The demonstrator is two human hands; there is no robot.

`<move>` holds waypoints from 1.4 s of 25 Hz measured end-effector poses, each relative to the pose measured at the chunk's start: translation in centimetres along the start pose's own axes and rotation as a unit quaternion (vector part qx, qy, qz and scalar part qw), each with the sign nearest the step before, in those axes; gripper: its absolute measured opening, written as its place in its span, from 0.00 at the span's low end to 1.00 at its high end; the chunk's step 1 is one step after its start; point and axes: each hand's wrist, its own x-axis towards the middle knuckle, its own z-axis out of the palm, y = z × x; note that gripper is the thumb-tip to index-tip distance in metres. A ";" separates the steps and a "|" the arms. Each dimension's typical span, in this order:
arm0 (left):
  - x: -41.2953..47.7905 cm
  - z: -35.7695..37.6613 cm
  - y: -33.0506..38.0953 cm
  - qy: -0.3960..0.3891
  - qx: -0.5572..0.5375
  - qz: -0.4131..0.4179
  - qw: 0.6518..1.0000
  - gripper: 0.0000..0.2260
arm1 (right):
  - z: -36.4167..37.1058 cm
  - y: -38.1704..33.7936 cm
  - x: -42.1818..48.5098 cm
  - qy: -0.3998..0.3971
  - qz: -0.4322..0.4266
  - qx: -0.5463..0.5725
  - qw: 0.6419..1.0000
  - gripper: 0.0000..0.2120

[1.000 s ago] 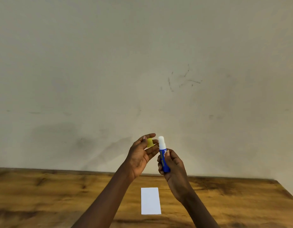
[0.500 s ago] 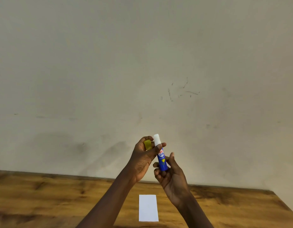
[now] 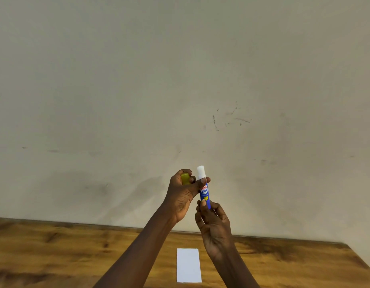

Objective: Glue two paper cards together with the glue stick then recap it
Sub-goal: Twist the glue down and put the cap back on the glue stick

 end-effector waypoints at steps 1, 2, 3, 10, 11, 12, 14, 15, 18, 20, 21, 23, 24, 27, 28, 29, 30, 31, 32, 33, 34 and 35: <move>0.0 0.1 0.0 0.002 0.000 0.000 1.000 0.12 | 0.0 -0.1 0.0 0.003 0.006 0.004 1.000 0.04; 0.0 0.1 -0.1 0.005 -0.003 0.001 1.000 0.11 | 0.0 -0.4 -0.2 0.000 0.026 0.014 1.000 0.10; 0.0 0.0 0.0 0.006 -0.009 0.002 1.000 0.11 | -0.1 -0.7 -0.1 -0.001 0.055 0.025 0.998 0.18; 0.1 0.2 0.6 0.003 -0.020 0.007 1.000 0.10 | 0.4 -0.9 0.0 -0.012 0.055 0.067 0.996 0.04; 0.2 0.2 0.6 0.002 -0.017 0.005 1.000 0.10 | 0.4 -0.6 0.1 -0.007 0.038 0.067 0.997 0.02; 0.2 0.2 0.6 0.001 -0.011 0.003 1.000 0.10 | 0.6 -0.5 -0.1 -0.009 0.030 0.063 0.998 0.03; 0.3 0.0 0.6 0.001 0.001 0.003 1.000 0.10 | 0.6 -0.5 -0.1 -0.012 0.040 0.064 0.997 0.04; 0.4 -0.1 0.7 0.002 0.004 0.005 1.000 0.10 | 0.5 -0.7 0.0 -0.022 0.058 0.063 0.996 0.11; 0.8 -0.1 1.1 -0.002 0.004 0.009 1.000 0.10 | 0.9 -1.8 0.2 -0.048 0.113 0.032 0.992 0.23; 1.2 0.2 1.5 -0.003 -0.002 0.013 1.000 0.10 | 1.3 -2.1 0.6 -0.059 0.107 0.046 0.991 0.18; 1.5 0.5 1.7 -0.001 -0.003 0.016 1.000 0.10 | 1.5 -2.1 0.9 -0.059 0.091 0.060 0.992 0.16; 1.8 1.0 2.0 0.007 -0.006 0.020 1.000 0.10 | 2.0 -2.0 1.2 -0.046 0.042 0.079 0.995 0.11; 1.9 1.2 1.9 0.013 -0.006 0.021 1.000 0.10 | 2.3 -1.9 1.1 -0.031 0.008 0.070 0.997 0.10; 2.1 1.4 1.8 0.035 0.004 0.024 0.999 0.11 | 2.5 -1.3 1.7 0.026 -0.082 -0.006 0.996 0.10; 2.2 1.4 2.0 0.039 0.005 0.026 0.999 0.11 | 2.8 -1.6 1.6 0.025 -0.080 -0.020 0.996 0.10; 2.3 1.5 2.3 0.040 0.008 0.030 0.999 0.11 | 2.8 -2.0 1.7 0.013 -0.053 -0.024 0.998 0.15; 2.5 1.6 2.6 0.040 0.015 0.033 0.999 0.11 | 3.0 -2.6 1.8 -0.005 -0.012 -0.024 1.000 0.20; 2.8 1.7 3.0 0.042 0.023 0.034 0.998 0.11 | 3.0 -3.1 2.3 -0.016 0.026 -0.027 0.999 0.23; 3.0 1.8 3.3 0.044 0.029 0.033 0.998 0.11 | 3.2 -3.8 2.5 -0.028 0.053 -0.028 0.998 0.23; 3.2 2.0 3.7 0.044 0.033 0.033 0.998 0.11 | 3.5 -4.3 2.8 -0.031 0.057 -0.026 0.998 0.20; 3.5 2.2 4.0 0.042 0.036 0.034 0.998 0.10 | 3.8 -4.5 2.9 -0.036 0.046 -0.017 0.998 0.17; 3.7 2.5 4.2 0.041 0.041 0.036 0.998 0.10 | 4.1 -4.5 3.2 -0.028 0.017 -0.005 0.999 0.13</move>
